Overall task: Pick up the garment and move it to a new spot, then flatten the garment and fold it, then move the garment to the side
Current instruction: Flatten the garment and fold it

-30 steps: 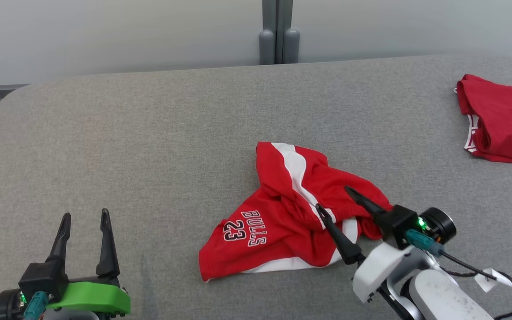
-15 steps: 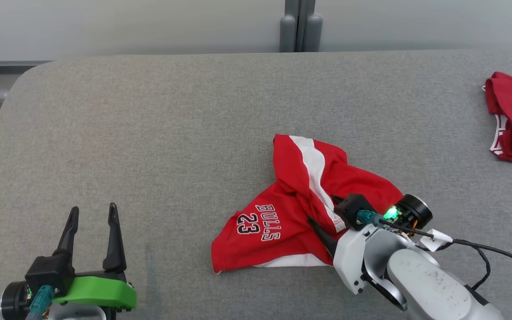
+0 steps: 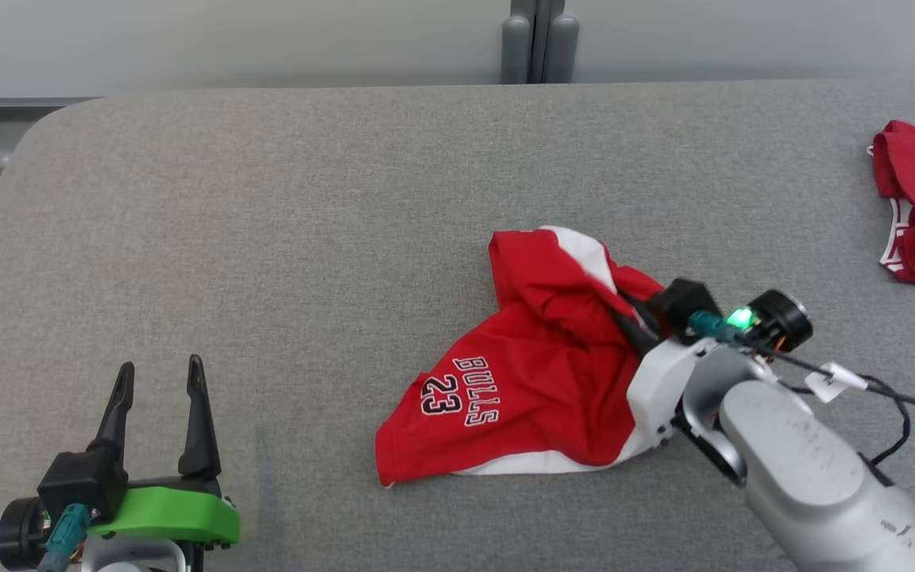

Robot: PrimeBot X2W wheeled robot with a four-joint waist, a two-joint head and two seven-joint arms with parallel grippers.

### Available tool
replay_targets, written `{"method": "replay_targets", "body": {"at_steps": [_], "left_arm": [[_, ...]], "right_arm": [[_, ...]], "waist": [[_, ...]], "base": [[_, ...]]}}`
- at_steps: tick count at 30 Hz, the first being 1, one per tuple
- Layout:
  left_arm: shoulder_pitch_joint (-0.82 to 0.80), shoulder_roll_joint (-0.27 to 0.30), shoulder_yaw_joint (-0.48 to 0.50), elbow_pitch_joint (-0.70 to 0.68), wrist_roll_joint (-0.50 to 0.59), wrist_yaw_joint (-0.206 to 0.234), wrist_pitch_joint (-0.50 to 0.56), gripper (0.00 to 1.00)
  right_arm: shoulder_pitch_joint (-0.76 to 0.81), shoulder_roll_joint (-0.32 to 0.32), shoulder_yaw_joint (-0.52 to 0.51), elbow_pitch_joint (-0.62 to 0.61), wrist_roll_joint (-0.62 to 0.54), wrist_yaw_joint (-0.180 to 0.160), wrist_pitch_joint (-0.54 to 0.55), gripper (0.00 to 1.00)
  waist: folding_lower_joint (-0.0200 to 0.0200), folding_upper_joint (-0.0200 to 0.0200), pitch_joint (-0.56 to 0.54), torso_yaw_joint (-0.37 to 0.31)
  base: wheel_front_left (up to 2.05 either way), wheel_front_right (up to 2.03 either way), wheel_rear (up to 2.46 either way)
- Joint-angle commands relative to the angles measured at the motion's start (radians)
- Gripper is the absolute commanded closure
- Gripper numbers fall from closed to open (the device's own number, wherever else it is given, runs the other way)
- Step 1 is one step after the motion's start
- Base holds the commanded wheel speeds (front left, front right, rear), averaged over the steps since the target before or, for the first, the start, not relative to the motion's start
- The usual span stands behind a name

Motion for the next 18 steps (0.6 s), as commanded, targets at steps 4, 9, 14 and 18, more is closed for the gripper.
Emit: {"method": "replay_targets", "body": {"at_steps": [4, 9, 14, 18], "left_arm": [[-0.033, 0.002, -0.004, -0.007, -0.008, -0.001, -0.003, 0.0], [-0.056, 0.002, -0.016, -0.009, -0.008, -0.003, -0.003, 0.0], [-0.083, 0.002, -0.025, -0.006, -0.01, -0.005, -0.003, 0.0], [-0.101, 0.002, -0.031, -0.004, -0.013, -0.005, -0.003, 0.0]], "right_arm": [[-0.09, -0.03, -0.07, 0.016, -0.003, -0.002, -0.035, 1.0], [-0.201, -0.063, -0.115, 0.09, 0.01, -0.002, -0.047, 1.0], [-0.319, -0.072, -0.14, 0.23, 0.014, -0.002, -0.073, 1.0], [-0.394, -0.046, -0.158, 0.364, 0.035, -0.002, -0.111, 0.81]], "waist": [[0.0, 0.0, 0.027, 0.003], [0.0, 0.0, 0.064, 0.017], [0.0, 0.0, 0.109, 0.036], [0.0, 0.0, 0.137, 0.042]], "base": [[0.0, 0.0, 0.0], [0.0, 0.0, 0.0], [0.0, 0.0, 0.0], [0.0, 0.0, 0.0]]}}
